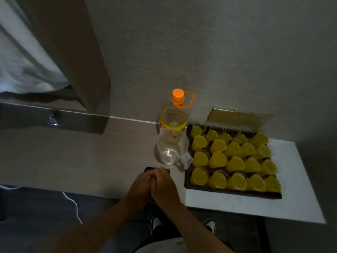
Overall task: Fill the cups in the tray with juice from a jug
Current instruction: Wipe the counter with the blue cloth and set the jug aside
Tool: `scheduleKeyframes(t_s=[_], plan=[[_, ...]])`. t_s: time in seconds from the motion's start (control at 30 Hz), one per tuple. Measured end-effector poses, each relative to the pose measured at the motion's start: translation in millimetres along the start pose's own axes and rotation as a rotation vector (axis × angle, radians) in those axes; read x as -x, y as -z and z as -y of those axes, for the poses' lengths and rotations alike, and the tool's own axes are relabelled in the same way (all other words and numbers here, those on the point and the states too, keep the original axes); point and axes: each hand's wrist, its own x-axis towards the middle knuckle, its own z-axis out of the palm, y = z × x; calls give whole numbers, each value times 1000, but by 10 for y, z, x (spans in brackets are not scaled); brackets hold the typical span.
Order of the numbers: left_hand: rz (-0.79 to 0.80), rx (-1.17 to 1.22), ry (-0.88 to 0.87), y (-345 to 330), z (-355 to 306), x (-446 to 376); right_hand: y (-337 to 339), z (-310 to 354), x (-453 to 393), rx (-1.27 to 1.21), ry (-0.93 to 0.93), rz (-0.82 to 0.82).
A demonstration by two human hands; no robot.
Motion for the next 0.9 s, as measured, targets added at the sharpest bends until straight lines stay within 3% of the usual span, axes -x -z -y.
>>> scheduleKeyframes(t_s=[0.03,0.1,0.17,0.27,0.33,0.53,0.8,0.9], plan=[[-124,-47,-26,-150,181,-20,-59,-67,1,31,-38,29],[-202,-177,-55,-231,328,22,-137,-168,14,89,-112,141],[-191,-198,-35,-178,251,51,-250,-271,51,159,-134,210],[-195,-241,-5,-133,192,60,-469,-471,93,331,-123,157],[-157,-260,29,-117,147,0,-599,-540,106,402,-163,207],[-54,-337,103,-308,57,48,-630,-702,207,513,-152,270],[-87,-296,84,-780,-491,126,-200,-1165,655,579,-41,232],[-200,-287,42,-944,-663,154,-37,-1328,785,537,26,219]])
